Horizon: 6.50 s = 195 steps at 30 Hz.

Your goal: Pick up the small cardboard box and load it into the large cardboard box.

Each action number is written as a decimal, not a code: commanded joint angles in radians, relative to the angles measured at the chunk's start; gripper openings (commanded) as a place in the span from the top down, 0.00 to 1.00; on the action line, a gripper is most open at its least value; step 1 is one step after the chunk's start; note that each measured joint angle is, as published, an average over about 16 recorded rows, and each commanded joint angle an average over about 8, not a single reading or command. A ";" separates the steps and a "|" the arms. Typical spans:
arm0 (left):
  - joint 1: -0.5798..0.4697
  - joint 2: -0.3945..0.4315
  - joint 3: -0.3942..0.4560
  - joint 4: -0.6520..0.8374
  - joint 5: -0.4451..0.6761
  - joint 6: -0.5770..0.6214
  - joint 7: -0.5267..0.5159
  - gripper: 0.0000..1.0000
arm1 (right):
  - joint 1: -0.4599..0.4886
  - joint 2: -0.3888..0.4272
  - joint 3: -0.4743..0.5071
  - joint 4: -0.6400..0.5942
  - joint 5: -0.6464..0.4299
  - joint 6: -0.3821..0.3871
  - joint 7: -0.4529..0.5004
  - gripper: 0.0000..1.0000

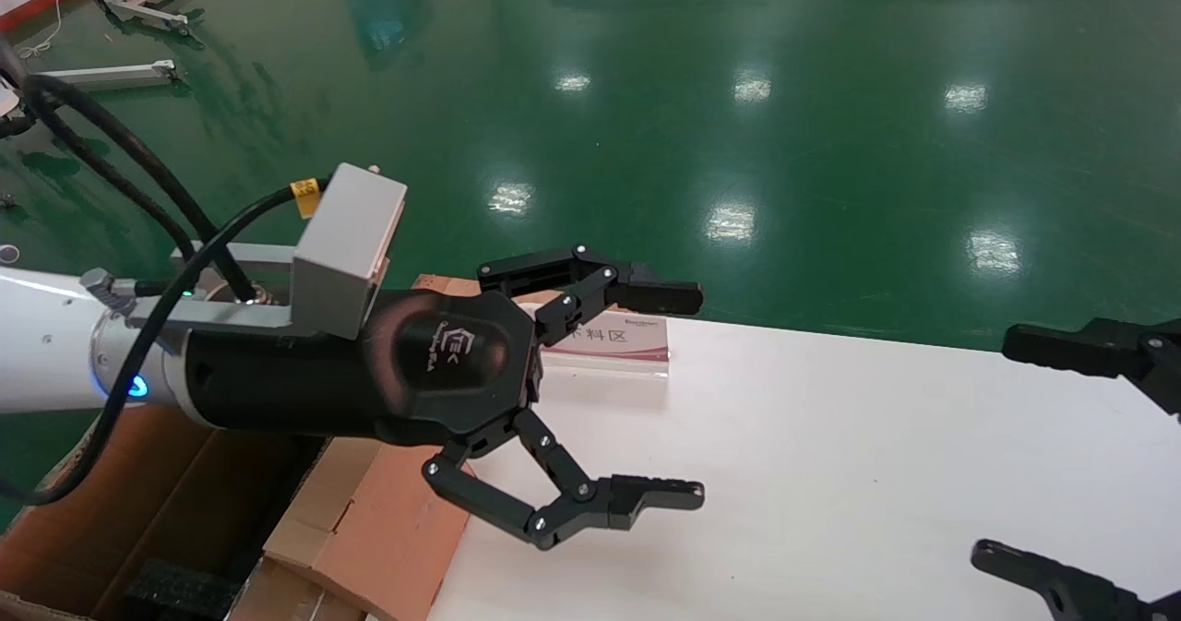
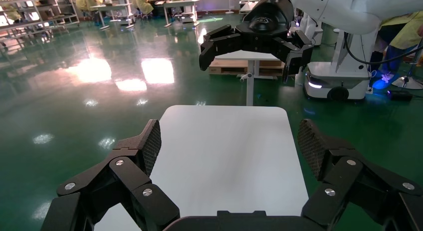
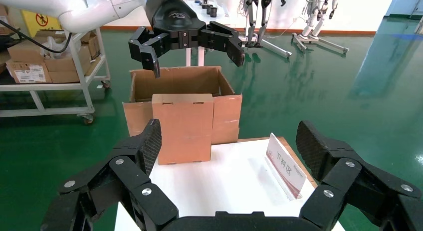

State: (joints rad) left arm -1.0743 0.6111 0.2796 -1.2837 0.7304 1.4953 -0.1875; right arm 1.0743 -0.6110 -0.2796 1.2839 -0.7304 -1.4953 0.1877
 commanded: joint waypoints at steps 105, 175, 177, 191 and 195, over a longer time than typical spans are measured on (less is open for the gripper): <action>-1.076 0.035 1.390 -0.074 0.748 0.057 -1.356 0.20 | 0.002 0.002 -0.006 -0.001 0.003 0.002 -0.003 0.38; -1.377 -0.008 1.275 0.022 0.681 0.083 -1.254 1.00 | 0.002 0.003 -0.008 -0.002 0.005 0.002 -0.004 0.00; -1.425 -0.008 1.284 0.040 0.690 0.090 -1.244 1.00 | 0.002 0.003 -0.008 -0.002 0.005 0.002 -0.004 0.00; -1.774 0.024 1.566 0.141 0.707 0.108 -1.154 1.00 | 0.003 0.003 -0.009 -0.002 0.006 0.003 -0.005 0.00; -1.818 0.035 1.674 0.163 0.695 0.109 -1.129 1.00 | 0.003 0.003 -0.009 -0.002 0.006 0.003 -0.005 0.00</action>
State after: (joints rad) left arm -2.8812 0.6418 1.9463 -1.1221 1.4191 1.6085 -1.3238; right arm 1.0771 -0.6079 -0.2887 1.2817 -0.7242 -1.4924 0.1826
